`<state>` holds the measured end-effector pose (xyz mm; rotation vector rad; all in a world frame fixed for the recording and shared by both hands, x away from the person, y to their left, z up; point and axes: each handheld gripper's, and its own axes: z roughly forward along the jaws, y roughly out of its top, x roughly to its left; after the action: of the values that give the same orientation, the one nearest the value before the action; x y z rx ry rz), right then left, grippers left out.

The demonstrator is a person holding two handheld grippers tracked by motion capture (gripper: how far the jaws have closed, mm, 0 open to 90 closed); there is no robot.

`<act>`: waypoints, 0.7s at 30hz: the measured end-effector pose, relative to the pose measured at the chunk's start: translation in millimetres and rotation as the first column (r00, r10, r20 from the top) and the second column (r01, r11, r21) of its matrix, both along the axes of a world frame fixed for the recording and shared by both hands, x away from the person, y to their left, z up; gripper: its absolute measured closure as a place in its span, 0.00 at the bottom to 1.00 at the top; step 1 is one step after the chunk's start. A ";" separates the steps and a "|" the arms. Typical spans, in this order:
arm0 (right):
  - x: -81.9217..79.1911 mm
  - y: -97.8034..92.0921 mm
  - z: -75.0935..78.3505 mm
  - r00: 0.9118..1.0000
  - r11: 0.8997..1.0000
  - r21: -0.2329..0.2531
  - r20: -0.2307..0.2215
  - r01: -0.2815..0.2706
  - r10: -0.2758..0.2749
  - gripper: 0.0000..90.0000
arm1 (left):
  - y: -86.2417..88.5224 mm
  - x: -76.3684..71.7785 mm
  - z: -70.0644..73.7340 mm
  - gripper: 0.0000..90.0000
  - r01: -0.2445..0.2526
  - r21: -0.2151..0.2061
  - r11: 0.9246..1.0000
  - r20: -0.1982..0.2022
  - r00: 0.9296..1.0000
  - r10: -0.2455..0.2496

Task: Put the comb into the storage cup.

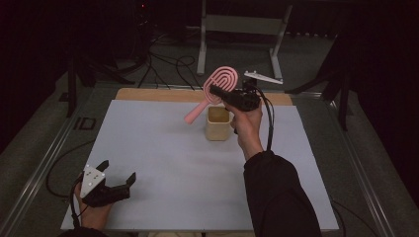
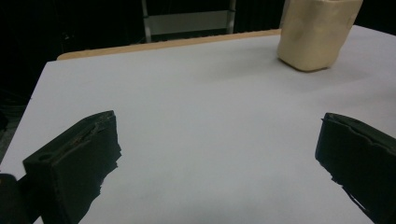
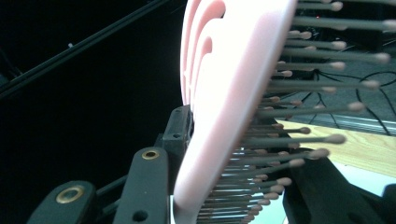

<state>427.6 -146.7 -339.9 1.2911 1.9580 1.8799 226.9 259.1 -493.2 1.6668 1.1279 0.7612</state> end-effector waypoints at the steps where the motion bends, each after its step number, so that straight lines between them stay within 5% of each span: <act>1: 0.4 -0.3 0.5 1.000 1.000 0.000 -0.001 0.006 -0.006 0.71 | 0.2 0.0 -0.1 0.00 0.000 0.000 1.000 0.000 1.000 0.000; 21: 6.6 -12.9 7.4 0.996 0.996 -0.004 -0.005 0.088 -0.088 0.71 | -1.9 -0.4 -0.5 0.00 -0.004 0.014 1.000 0.002 1.000 0.004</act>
<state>434.2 -159.6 -332.5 1.3594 1.8735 1.8335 226.5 257.2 -493.7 1.6752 1.1274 0.7751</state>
